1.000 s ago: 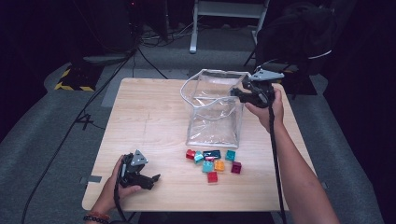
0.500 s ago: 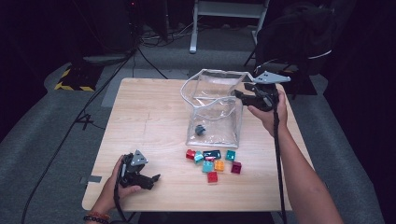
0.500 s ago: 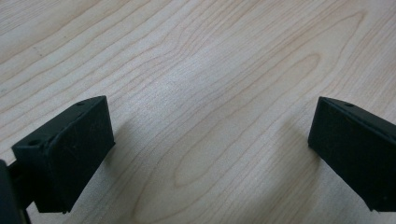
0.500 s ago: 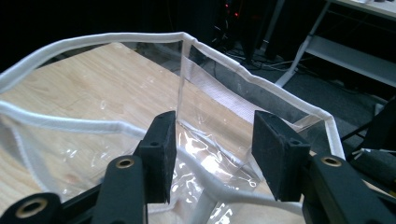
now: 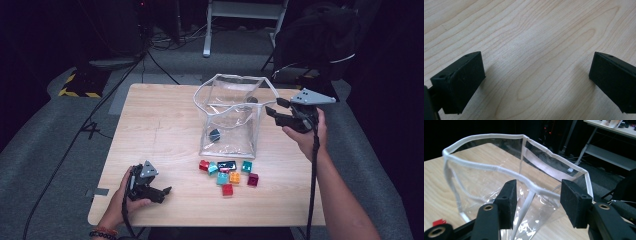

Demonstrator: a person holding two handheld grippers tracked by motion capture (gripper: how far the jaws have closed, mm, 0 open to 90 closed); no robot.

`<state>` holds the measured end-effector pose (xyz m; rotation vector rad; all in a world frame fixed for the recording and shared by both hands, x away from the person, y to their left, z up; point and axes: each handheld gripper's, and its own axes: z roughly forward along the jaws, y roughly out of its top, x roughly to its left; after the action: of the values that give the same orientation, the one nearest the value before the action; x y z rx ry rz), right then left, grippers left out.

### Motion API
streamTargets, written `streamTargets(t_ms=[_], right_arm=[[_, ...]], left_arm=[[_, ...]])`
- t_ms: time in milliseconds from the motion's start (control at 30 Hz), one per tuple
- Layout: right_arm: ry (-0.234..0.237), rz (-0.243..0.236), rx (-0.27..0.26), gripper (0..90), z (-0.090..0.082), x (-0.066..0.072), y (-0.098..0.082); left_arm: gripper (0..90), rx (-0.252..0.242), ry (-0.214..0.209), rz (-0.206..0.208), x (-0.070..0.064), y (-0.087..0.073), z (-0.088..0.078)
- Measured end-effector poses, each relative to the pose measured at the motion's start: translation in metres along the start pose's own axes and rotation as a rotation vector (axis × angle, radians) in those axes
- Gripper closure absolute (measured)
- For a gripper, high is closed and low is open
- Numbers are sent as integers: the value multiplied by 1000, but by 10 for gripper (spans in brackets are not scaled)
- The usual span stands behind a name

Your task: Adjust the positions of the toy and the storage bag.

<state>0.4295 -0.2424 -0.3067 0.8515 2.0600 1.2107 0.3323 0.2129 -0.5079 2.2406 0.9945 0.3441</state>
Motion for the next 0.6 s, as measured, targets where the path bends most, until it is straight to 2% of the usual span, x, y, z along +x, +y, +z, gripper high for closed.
streamTargets(t_ms=[33,167,333,533,600], right_arm=[[7,-9,4,475,-6,1,-6],[18,-21,14,470,-13,3,-16],[28,-19,36,465,-20,7,-35],[52,-16,35,454,-30,14,-54],[56,-28,42,451,-31,17,-61]], left_arm=[[5,0,1,0,0,0,0],[5,0,1,0,0,0,0],[5,0,0,0,0,0,0],[5,0,0,0,0,0,0],[5,0,0,0,0,0,0]])
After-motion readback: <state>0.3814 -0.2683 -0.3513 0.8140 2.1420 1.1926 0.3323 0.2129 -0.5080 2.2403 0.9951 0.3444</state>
